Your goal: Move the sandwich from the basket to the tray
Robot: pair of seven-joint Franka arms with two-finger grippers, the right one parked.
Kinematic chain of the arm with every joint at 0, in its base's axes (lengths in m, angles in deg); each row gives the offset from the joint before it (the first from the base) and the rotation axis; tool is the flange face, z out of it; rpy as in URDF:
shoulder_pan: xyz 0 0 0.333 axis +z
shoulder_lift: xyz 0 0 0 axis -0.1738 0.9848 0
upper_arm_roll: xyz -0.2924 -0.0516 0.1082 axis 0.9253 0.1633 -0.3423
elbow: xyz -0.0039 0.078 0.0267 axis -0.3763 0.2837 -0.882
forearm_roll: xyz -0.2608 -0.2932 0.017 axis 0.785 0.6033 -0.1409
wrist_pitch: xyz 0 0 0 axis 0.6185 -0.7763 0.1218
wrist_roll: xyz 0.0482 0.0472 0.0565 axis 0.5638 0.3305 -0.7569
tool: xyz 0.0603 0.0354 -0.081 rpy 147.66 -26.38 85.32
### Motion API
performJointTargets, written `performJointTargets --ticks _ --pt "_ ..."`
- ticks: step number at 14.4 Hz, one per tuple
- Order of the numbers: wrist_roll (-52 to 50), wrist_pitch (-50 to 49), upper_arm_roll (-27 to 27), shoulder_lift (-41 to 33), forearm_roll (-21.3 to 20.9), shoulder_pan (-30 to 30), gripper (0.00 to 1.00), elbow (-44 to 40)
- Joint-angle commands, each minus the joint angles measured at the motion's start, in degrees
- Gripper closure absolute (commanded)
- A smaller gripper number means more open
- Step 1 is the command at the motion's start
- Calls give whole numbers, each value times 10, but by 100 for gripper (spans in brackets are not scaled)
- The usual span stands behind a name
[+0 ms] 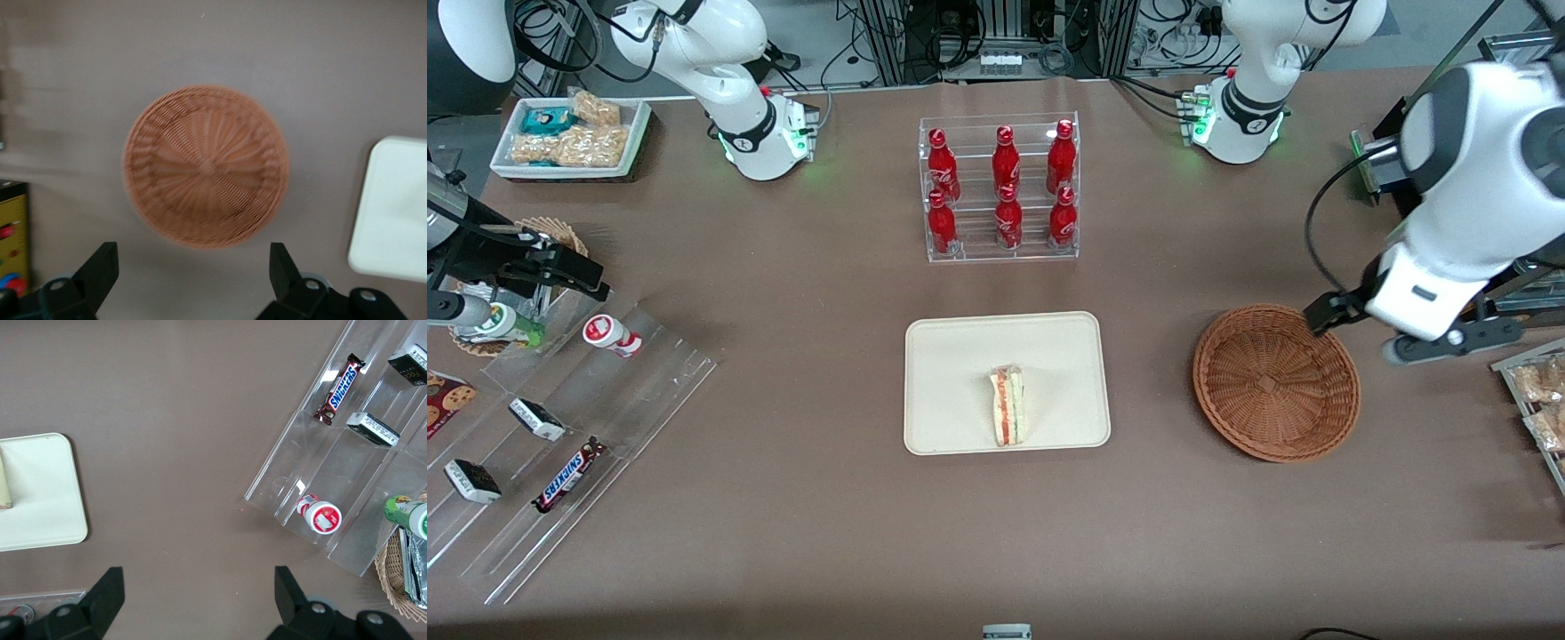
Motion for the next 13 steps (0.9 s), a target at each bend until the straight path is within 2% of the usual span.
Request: performJointTargets --ticks 1,5,8,13 --pt "87 -76 33 -34 26 60 0 -20" --pt "149 -117 31 -58 27 75 0 -55" --pt "162 -150 26 -54 44 71 0 -77" --pt "184 -150 30 -57 54 71 0 -76"
